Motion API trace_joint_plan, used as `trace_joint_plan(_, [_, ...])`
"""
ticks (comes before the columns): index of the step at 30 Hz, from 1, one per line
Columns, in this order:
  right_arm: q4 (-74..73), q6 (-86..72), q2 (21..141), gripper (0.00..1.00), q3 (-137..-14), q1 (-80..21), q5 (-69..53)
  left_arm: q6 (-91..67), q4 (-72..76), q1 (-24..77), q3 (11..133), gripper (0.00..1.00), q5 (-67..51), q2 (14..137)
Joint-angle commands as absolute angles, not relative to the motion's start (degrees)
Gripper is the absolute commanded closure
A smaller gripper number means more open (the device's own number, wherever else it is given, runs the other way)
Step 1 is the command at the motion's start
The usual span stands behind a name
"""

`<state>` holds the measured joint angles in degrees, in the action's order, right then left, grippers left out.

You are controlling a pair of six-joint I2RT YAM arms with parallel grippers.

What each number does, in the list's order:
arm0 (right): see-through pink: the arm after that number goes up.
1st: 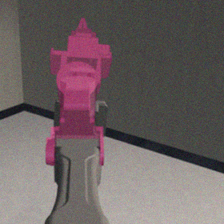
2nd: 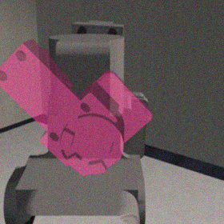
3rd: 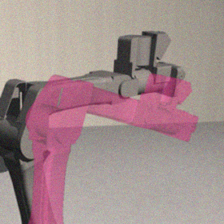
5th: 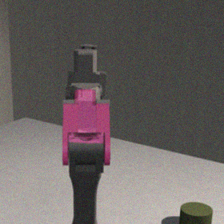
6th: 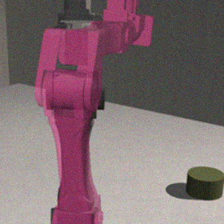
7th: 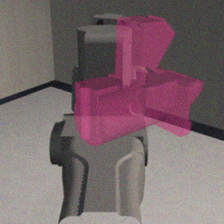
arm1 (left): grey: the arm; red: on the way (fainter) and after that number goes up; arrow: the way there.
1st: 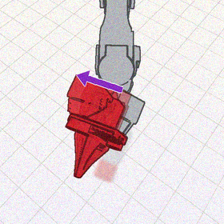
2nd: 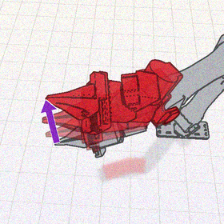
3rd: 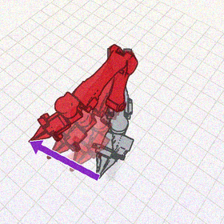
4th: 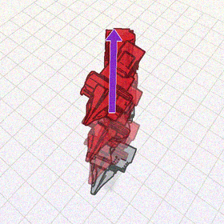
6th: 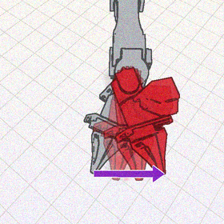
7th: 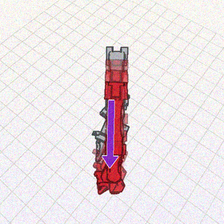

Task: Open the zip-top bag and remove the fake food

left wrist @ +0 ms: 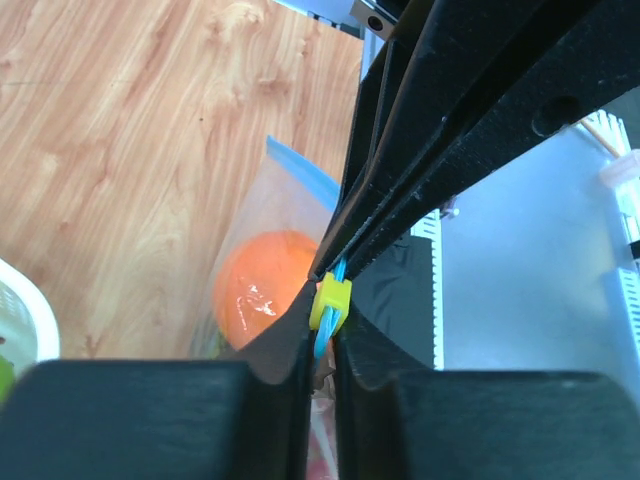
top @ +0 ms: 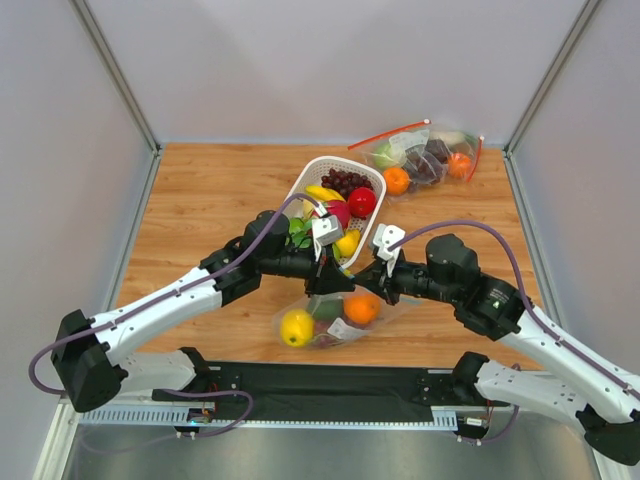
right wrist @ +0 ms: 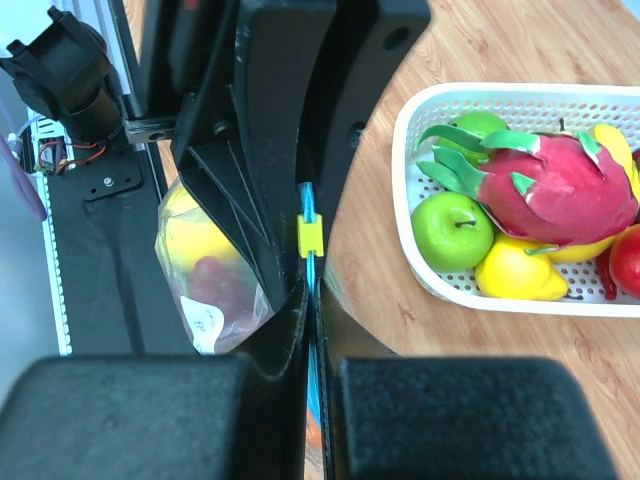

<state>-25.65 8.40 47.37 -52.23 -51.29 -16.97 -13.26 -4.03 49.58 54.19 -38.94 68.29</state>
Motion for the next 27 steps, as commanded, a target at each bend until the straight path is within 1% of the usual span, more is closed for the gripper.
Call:
trace_joint_plan(1, [-24.8, 7.9, 47.1, 1.00, -53.5, -50.8, -18.1, -12.8, -0.3, 49.0, 54.0, 0.93, -41.7, 68.1])
trace_joint_plan(2, [-25.2, 8.2, 47.1, 1.00, -53.6, -50.7, -18.1, -12.7, -0.4, 49.0, 53.9, 0.99, -42.0, 68.0])
trace_joint_plan(3, [-25.5, 8.3, 47.1, 1.00, -54.0, -50.5, -17.8, -12.8, -0.4, 49.0, 53.8, 1.00, -42.6, 67.9])
trace_joint_plan(4, [-25.7, 8.5, 47.1, 1.00, -54.2, -50.4, -17.5, -12.7, -0.8, 49.0, 53.8, 0.99, -43.0, 67.9])
trace_joint_plan(5, [-26.0, 8.7, 47.0, 1.00, -54.3, -50.3, -17.4, -12.7, -1.1, 49.0, 53.8, 0.95, -43.1, 67.6])
trace_joint_plan(8, [-26.5, 9.1, 47.3, 1.00, -54.9, -49.5, -18.0, -12.3, -1.8, 49.0, 53.7, 0.90, -43.7, 67.2])
trace_joint_plan(9, [-26.5, 9.4, 47.5, 1.00, -55.2, -49.0, -18.3, -12.0, -2.0, 48.9, 53.7, 0.90, -43.7, 67.2])
trace_joint_plan(10, [-26.8, 9.5, 47.7, 1.00, -55.6, -49.0, -18.3, -11.9, -2.4, 49.0, 53.8, 0.92, -43.8, 67.1])
trace_joint_plan(12, [-27.2, 9.6, 48.3, 1.00, -55.8, -48.5, -18.3, -11.6, -2.5, 49.0, 53.7, 1.00, -44.1, 67.1])
trace_joint_plan(14, [-27.3, 9.5, 48.6, 1.00, -56.2, -48.3, -18.4, -11.3, -2.5, 48.9, 53.7, 1.00, -46.2, 67.3])
trace_joint_plan(17, [-27.4, 8.9, 48.7, 0.89, -57.2, -48.3, -19.0, -10.7, -2.9, 49.0, 54.0, 1.00, -48.2, 67.6])
trace_joint_plan(18, [-27.6, 8.8, 49.0, 0.81, -57.7, -48.3, -19.9, -10.5, -3.1, 49.0, 54.1, 1.00, -48.9, 67.4])
trace_joint_plan(19, [-28.2, 8.6, 49.1, 0.76, -58.1, -48.3, -20.4, -10.0, -3.4, 49.0, 54.1, 1.00, -49.2, 67.3])
trace_joint_plan(20, [-28.6, 8.7, 49.8, 0.68, -59.2, -48.3, -21.6, -9.7, -3.8, 49.0, 54.2, 1.00, -49.3, 67.2])
trace_joint_plan(24, [-30.1, 8.2, 51.1, 0.57, -61.5, -48.3, -25.6, -8.1, -5.4, 48.9, 54.7, 1.00, -50.2, 67.2])
trace_joint_plan(27, [-30.0, 7.9, 52.2, 0.57, -62.3, -48.3, -27.4, -7.6, -5.6, 48.9, 54.9, 1.00, -50.8, 67.3])
